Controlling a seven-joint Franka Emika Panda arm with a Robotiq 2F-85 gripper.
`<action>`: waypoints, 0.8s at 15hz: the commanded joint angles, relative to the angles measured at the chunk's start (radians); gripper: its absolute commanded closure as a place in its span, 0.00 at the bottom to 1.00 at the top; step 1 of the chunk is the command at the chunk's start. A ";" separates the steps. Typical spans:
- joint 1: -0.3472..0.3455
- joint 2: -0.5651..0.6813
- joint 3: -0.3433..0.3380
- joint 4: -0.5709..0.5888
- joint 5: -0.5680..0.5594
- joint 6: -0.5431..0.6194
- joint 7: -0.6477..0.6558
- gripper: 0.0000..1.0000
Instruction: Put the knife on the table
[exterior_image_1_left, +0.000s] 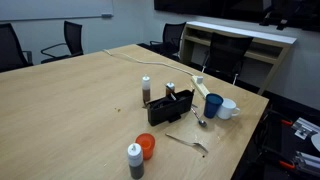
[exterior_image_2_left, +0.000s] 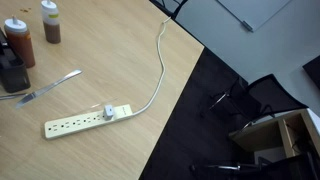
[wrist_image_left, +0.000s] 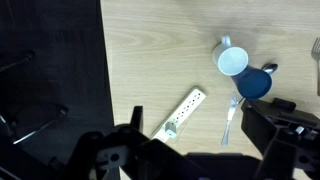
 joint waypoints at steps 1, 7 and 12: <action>-0.002 0.001 0.002 0.002 0.002 -0.002 -0.001 0.00; -0.002 0.001 0.002 0.002 0.002 -0.002 -0.001 0.00; 0.009 0.040 0.008 0.010 0.008 0.021 0.014 0.00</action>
